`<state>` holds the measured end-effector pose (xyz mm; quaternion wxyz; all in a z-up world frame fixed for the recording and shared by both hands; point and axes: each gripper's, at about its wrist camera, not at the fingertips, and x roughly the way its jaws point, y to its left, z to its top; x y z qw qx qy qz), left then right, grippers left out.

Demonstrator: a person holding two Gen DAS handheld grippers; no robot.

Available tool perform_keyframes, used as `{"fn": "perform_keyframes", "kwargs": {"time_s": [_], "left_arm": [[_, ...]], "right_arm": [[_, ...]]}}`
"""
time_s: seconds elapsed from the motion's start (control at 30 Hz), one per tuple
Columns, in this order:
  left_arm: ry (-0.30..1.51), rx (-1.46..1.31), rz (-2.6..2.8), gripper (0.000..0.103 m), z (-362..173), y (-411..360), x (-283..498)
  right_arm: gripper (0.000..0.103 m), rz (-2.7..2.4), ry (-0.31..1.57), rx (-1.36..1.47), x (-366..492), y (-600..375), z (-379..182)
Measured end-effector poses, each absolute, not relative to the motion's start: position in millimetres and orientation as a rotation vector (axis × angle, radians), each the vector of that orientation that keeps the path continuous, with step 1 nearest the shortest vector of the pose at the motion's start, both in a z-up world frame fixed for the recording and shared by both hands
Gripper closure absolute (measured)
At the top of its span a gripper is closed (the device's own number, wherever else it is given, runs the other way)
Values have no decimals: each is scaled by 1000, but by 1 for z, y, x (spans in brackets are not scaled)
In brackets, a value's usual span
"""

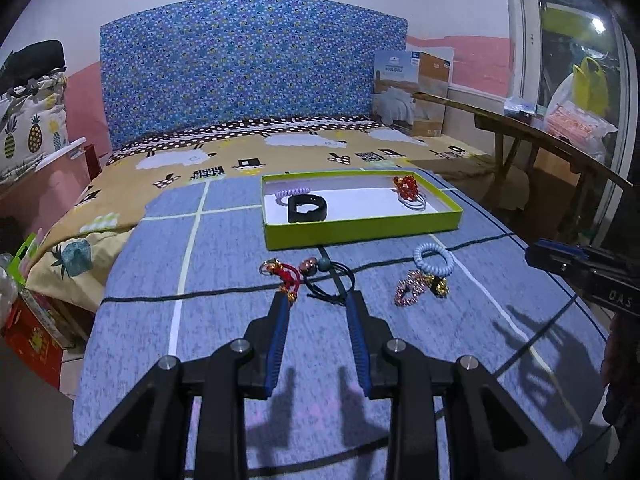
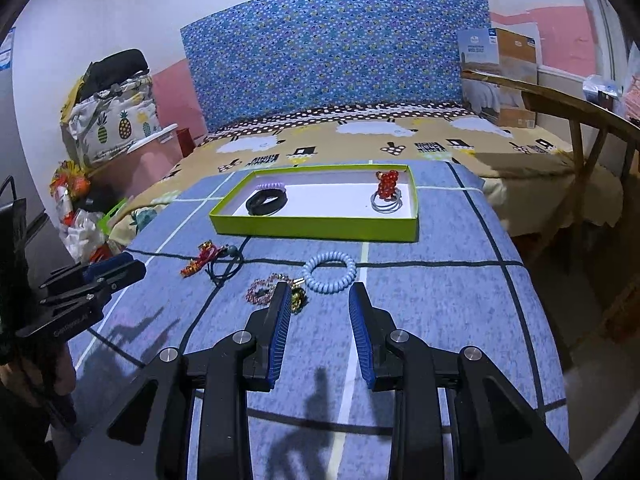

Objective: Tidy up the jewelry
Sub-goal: 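Withdraw both open tools from the green box back to the jewelry, then grasp the red tassel keychain with the left tool while the right grasps the gold charm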

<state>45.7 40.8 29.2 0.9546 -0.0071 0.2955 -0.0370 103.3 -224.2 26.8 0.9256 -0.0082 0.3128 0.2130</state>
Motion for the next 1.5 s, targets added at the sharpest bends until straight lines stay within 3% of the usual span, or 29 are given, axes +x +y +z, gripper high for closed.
{"fn": "perform_keyframes", "kwargs": {"time_s": [0.67, 1.5], "left_arm": [[650, -27, -78, 72, 16, 46, 60], [873, -41, -89, 72, -22, 60, 136]], "right_arm": [[72, 456, 728, -30, 114, -210, 10], [72, 477, 888, -62, 166, -170, -26]]}}
